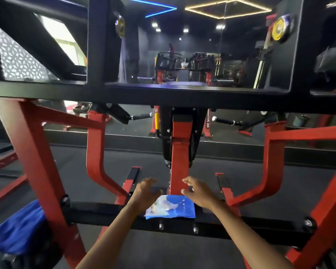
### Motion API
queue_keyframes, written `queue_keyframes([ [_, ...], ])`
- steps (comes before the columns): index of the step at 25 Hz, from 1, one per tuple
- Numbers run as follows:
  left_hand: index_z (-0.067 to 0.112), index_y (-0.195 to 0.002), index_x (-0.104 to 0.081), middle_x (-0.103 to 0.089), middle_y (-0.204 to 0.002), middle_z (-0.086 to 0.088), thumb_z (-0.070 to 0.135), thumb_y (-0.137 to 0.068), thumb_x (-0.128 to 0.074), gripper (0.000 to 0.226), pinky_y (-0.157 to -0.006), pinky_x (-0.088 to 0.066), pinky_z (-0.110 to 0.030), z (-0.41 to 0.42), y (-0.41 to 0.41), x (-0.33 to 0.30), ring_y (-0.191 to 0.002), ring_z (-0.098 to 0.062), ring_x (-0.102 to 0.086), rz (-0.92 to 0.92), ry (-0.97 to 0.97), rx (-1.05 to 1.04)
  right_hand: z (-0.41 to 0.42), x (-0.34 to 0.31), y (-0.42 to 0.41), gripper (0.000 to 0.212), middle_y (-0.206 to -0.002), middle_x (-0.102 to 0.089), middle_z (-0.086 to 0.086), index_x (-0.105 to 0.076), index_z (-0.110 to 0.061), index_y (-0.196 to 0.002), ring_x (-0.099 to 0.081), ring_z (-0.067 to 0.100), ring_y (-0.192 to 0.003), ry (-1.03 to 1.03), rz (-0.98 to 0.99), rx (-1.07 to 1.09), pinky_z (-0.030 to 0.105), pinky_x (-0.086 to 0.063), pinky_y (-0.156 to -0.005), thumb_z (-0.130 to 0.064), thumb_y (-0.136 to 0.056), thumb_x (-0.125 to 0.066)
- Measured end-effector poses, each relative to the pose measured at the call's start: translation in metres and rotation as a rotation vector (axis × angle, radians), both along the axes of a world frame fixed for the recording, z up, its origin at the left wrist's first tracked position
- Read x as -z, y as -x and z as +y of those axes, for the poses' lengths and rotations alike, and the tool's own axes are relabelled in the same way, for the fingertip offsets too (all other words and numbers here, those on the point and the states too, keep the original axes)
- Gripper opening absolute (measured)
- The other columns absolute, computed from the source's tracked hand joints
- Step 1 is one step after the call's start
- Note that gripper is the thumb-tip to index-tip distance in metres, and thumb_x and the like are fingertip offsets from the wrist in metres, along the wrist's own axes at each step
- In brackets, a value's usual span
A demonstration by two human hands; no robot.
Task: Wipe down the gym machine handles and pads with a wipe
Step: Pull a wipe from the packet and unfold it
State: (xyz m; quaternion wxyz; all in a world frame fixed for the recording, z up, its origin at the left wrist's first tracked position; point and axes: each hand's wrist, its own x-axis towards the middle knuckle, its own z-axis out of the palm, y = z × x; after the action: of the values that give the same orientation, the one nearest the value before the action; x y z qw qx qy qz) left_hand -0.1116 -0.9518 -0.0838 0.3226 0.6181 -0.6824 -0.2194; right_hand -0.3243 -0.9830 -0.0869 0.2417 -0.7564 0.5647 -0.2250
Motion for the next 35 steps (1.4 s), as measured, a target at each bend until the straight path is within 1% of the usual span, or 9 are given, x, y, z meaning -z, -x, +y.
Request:
queue_keyframes([
  [2, 0.012, -0.117, -0.061, -0.061, -0.116, -0.006, 0.007, -0.082, -0.069, 0.037, -0.086, -0.037, -0.011, -0.016, 0.005, 0.015, -0.113, -0.022, -0.059, 0.023, -0.052, 0.005, -0.024, 0.016, 0.0, 0.041, -0.133, -0.054, 0.007, -0.051, -0.008, -0.128, -0.05, 0.02, -0.124, -0.043, -0.011, -0.003, 0.028, -0.04, -0.101, -0.02, -0.091, -0.059],
  [6, 0.005, -0.126, -0.055, -0.058, -0.127, -0.008, 0.015, -0.084, -0.068, 0.046, -0.086, -0.027, -0.007, -0.041, 0.003, 0.052, -0.119, -0.021, -0.053, 0.008, -0.089, 0.004, -0.049, 0.049, -0.003, 0.038, -0.131, -0.055, 0.007, -0.052, -0.007, -0.127, -0.052, 0.02, -0.12, -0.122, 0.038, -0.037, 0.028, -0.042, -0.098, -0.017, -0.09, -0.059],
  [11, 0.007, -0.122, -0.058, -0.06, -0.122, -0.007, 0.014, -0.082, -0.068, 0.042, -0.084, -0.034, -0.01, -0.069, 0.002, 0.096, -0.111, -0.02, -0.056, 0.045, -0.186, 0.008, -0.068, 0.093, -0.012, 0.032, -0.124, -0.06, 0.005, -0.058, -0.012, -0.12, -0.057, 0.019, -0.111, -0.202, 0.078, 0.031, 0.025, -0.043, -0.093, -0.008, -0.089, -0.055],
  [16, 0.007, -0.135, -0.045, -0.047, -0.138, -0.006, 0.013, -0.087, -0.059, 0.05, -0.1, -0.03, -0.018, -0.08, 0.011, 0.139, -0.128, -0.02, -0.044, -0.04, -0.239, 0.094, -0.075, 0.125, -0.024, 0.03, -0.112, -0.06, 0.006, -0.06, -0.01, -0.114, -0.056, 0.02, -0.102, -0.23, 0.188, 0.034, 0.026, -0.041, -0.086, -0.002, -0.087, -0.05],
  [19, 0.013, -0.143, -0.033, -0.032, -0.15, -0.003, 0.028, -0.09, -0.052, 0.059, -0.111, -0.025, -0.024, -0.084, 0.012, 0.163, -0.141, -0.018, -0.026, -0.108, -0.256, 0.123, -0.081, 0.141, -0.034, 0.026, -0.111, -0.063, 0.007, -0.062, -0.009, -0.105, -0.057, 0.023, -0.105, -0.17, 0.202, 0.083, 0.029, -0.042, -0.082, -0.003, -0.085, -0.047],
  [21, 0.016, -0.144, -0.031, -0.029, -0.151, -0.003, 0.039, -0.089, -0.046, 0.062, -0.112, -0.026, -0.029, -0.087, 0.013, 0.173, -0.143, -0.019, -0.021, -0.142, -0.267, 0.136, -0.083, 0.149, -0.039, 0.022, -0.109, -0.064, 0.005, -0.062, -0.011, -0.102, -0.057, 0.023, -0.103, -0.169, 0.211, 0.132, 0.029, -0.042, -0.078, -0.007, -0.086, -0.047],
  [23, 0.017, -0.143, -0.034, -0.03, -0.149, -0.002, 0.033, -0.089, -0.053, 0.059, -0.11, -0.03, -0.031, -0.089, 0.015, 0.181, -0.142, -0.022, -0.022, -0.159, -0.252, 0.126, -0.084, 0.155, -0.04, 0.016, -0.105, -0.065, 0.001, -0.063, -0.015, -0.096, -0.058, 0.021, -0.101, -0.16, 0.231, 0.169, 0.029, -0.042, -0.075, -0.012, -0.087, -0.049],
  [29, 0.015, -0.142, -0.038, -0.037, -0.144, -0.005, 0.022, -0.087, -0.058, 0.059, -0.108, -0.032, -0.035, -0.091, 0.016, 0.191, -0.139, -0.028, -0.027, -0.18, -0.174, 0.125, -0.096, 0.138, -0.017, 0.011, -0.077, -0.067, -0.004, -0.062, -0.02, -0.074, -0.064, 0.02, -0.075, -0.157, 0.103, 0.258, 0.033, -0.051, -0.067, -0.011, -0.079, -0.057],
  [35, 0.02, -0.148, -0.024, -0.02, -0.156, -0.003, 0.028, -0.096, -0.049, 0.058, -0.113, -0.022, -0.032, -0.087, 0.019, 0.188, -0.146, -0.025, -0.009, -0.241, -0.183, 0.085, -0.104, 0.102, 0.021, 0.016, -0.067, -0.064, -0.003, -0.06, -0.016, -0.07, -0.057, 0.013, -0.061, -0.139, -0.146, 0.351, 0.035, -0.051, -0.062, -0.004, -0.08, -0.06],
])
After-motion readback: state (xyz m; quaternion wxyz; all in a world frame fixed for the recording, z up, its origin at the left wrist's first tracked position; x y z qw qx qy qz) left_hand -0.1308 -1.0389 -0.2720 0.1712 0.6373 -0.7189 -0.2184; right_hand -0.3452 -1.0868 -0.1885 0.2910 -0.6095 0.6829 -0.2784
